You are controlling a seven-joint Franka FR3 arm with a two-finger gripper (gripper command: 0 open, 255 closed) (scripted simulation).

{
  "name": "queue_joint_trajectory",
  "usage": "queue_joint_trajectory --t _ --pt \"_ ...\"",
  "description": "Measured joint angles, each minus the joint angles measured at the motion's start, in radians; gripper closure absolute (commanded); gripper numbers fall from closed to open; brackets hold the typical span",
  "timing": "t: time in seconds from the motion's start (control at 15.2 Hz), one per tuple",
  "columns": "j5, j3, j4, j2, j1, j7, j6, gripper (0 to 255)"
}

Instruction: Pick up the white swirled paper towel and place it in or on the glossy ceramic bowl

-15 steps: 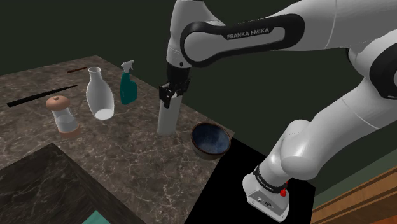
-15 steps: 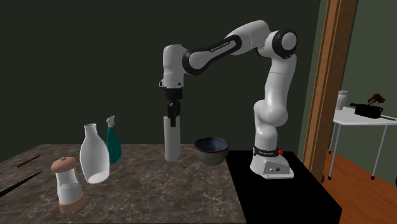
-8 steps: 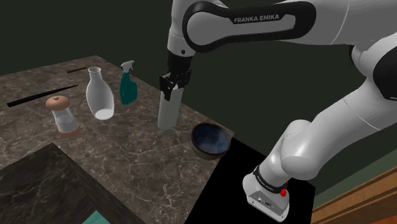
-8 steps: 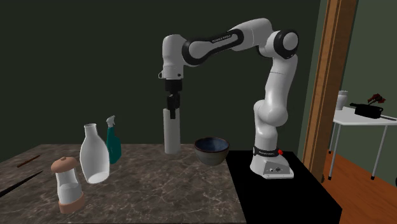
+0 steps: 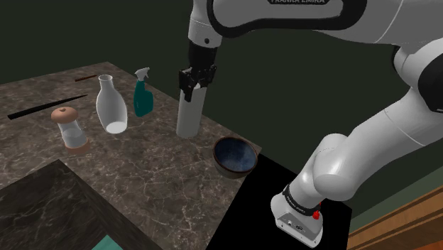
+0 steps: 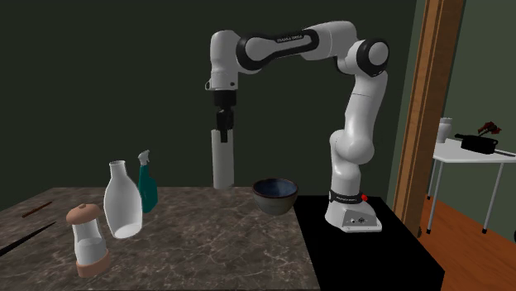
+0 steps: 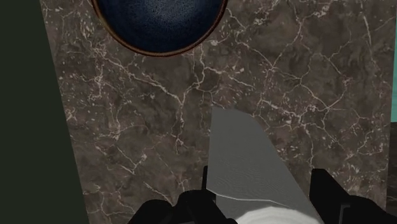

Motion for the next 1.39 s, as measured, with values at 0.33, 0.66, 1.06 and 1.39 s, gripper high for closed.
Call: queue_joint_trajectory --t 0.33,0.66,1.06,1.39 --pt "-0.002 -0.001 0.068 0.000 0.000 0.005 -0.068 255" --pt "0.009 -0.027 0.017 -0.112 -0.006 -0.027 -0.130 255" --pt "0.018 -0.065 -0.093 -0.313 -0.006 -0.064 -0.223 255" --pt "0.003 -0.115 -0.152 -0.487 -0.010 -0.106 -0.341 255"
